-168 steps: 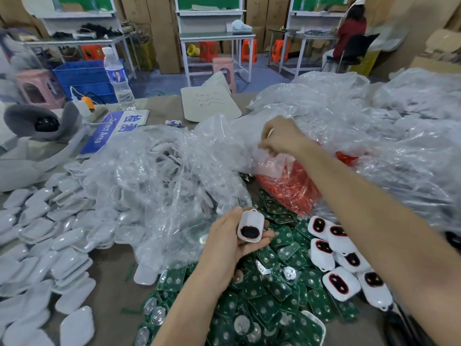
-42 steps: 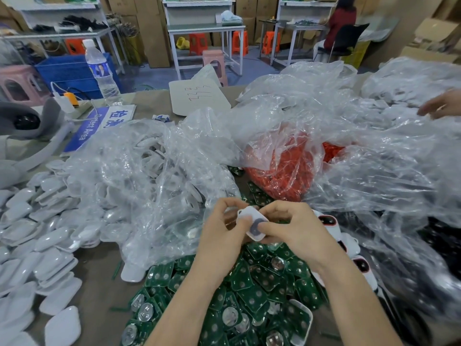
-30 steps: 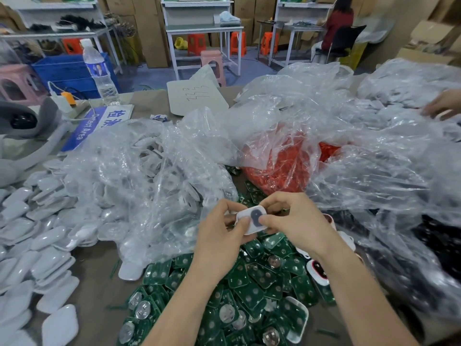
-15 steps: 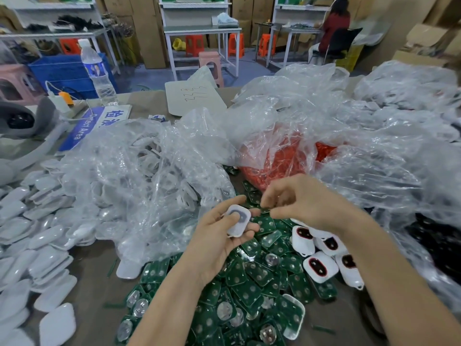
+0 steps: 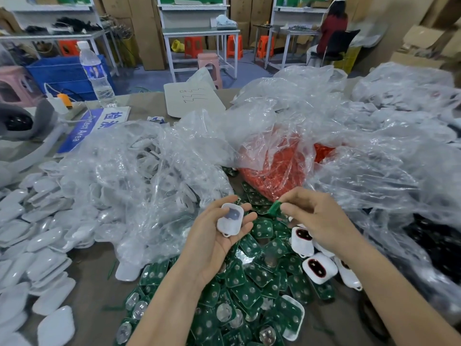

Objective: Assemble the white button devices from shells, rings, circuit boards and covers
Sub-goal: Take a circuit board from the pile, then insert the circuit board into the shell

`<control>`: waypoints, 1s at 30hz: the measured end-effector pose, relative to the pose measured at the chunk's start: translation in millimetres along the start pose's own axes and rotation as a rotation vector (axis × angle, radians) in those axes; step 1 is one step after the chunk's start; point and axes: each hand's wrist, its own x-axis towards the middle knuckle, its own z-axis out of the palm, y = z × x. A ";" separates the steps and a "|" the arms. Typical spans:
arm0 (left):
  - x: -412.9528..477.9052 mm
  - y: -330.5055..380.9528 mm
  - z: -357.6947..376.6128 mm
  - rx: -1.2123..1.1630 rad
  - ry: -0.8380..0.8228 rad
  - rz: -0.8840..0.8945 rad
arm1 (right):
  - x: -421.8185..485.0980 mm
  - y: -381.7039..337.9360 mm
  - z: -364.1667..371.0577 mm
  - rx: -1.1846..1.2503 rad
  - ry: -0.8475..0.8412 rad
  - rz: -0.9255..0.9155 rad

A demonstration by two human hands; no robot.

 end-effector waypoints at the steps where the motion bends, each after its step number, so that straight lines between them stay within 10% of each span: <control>1: -0.1 -0.2 0.3 -0.005 0.002 -0.003 | -1.0 -2.3 0.5 0.157 0.013 0.057; 7: -0.4 -0.9 0.5 -0.014 0.009 -0.002 | -4.5 -12.9 14.0 0.691 0.053 0.262; 14: 0.2 -0.7 2.3 -0.059 -0.006 -0.014 | -7.8 -17.0 19.4 0.760 -0.006 0.259; 24: 1.9 -3.9 -0.5 -0.159 -0.050 0.042 | -31.6 -26.2 55.7 -0.171 0.129 -0.172; 30: -0.2 -6.4 0.9 -0.196 -0.094 0.094 | -29.4 -24.5 75.1 -0.317 0.182 -0.246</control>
